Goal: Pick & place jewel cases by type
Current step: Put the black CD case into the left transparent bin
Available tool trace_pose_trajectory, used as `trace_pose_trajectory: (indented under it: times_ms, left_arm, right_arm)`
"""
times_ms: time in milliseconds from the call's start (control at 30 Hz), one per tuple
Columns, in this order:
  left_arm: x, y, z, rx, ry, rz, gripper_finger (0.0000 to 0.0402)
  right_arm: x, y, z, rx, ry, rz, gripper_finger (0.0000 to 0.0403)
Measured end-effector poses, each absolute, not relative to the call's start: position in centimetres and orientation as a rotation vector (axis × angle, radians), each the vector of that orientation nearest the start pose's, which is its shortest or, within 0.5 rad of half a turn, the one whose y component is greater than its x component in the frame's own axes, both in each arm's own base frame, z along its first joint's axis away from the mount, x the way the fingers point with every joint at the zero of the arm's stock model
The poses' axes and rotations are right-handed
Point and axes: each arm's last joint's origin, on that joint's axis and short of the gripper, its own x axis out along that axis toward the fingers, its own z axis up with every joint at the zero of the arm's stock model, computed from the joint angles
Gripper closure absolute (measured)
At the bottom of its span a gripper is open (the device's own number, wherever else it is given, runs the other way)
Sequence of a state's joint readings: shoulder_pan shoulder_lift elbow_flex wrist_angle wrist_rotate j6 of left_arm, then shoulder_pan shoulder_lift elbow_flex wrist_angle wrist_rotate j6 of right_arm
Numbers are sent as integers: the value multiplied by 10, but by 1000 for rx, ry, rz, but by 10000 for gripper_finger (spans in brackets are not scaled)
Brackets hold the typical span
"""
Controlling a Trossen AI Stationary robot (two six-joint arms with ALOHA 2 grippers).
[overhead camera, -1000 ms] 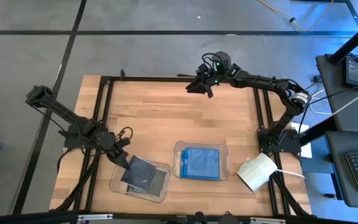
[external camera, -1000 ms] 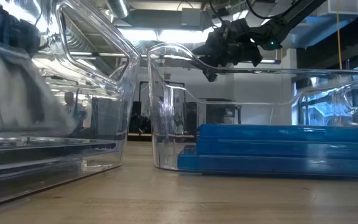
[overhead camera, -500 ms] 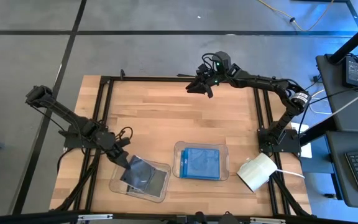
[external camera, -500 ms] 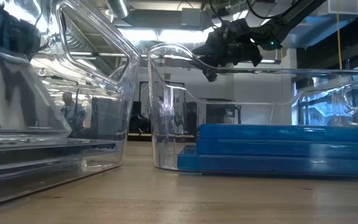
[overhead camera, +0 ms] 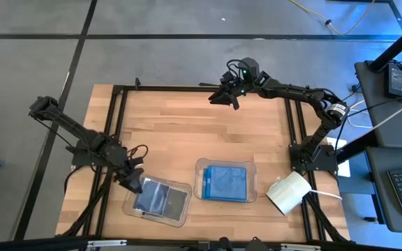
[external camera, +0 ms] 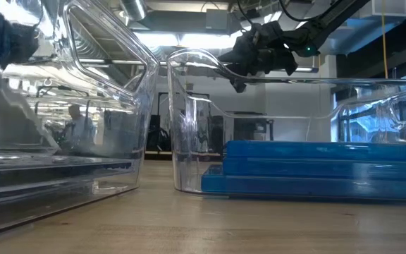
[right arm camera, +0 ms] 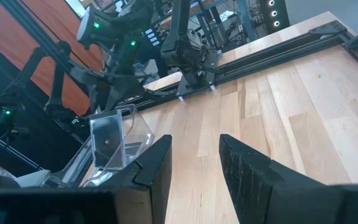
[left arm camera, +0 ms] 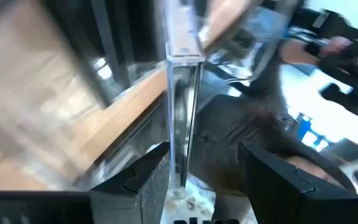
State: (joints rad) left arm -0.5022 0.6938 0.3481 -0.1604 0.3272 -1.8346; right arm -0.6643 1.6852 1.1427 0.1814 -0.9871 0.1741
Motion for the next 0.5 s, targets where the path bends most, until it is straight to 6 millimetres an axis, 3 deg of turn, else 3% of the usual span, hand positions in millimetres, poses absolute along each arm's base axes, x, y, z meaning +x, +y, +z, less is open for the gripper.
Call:
trace_pose_trajectory:
  times_ms: [300, 400, 500]
  left_arm:
    - [115, -77, 198, -1731, 1263, -19, 217]
    - [112, -74, 205, -1769, 1232, -31, 217]
    - [111, -67, 220, -1733, 1077, -71, 217]
  right_arm:
    - [306, -209, 261, 435, 274, 299, 264]
    - [306, -209, 261, 435, 273, 298, 264]
    - [305, -209, 261, 435, 273, 296, 264]
